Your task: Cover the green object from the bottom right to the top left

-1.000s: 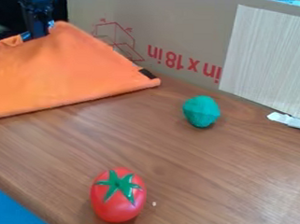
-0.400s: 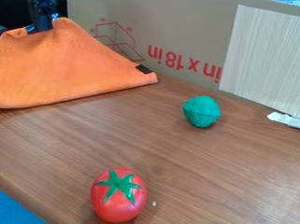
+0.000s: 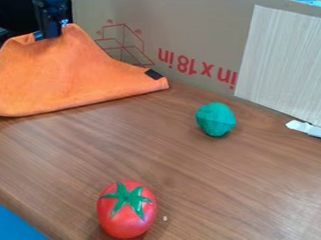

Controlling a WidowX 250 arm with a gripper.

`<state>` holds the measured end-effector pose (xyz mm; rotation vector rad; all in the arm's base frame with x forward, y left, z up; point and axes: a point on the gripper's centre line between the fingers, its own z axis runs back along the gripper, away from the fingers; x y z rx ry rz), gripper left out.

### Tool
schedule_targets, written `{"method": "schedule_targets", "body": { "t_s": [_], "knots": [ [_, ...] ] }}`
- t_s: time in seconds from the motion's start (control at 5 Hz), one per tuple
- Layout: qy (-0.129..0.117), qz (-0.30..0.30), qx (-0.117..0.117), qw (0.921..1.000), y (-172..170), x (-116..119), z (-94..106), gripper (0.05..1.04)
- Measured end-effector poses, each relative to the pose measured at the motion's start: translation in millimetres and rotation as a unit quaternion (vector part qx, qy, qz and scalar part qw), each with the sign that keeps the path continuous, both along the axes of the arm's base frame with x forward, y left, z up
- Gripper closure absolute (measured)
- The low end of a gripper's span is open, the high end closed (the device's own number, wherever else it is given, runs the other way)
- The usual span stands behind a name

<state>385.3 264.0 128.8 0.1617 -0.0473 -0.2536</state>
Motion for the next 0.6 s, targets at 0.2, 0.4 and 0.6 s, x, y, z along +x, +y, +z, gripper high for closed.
{"method": "schedule_targets", "body": {
  "t_s": [0.2,0.4,0.6],
  "knots": [
    [-0.005,-0.004,-0.002,1.0000,0.1,2.0,3.0,0.542],
    [-0.005,-0.003,-0.008,1.0000,0.0,1.7,5.8,0.250],
    [-0.006,0.002,-0.011,0.9999,2.0,0.0,6.4,0.076]
  ]
}}
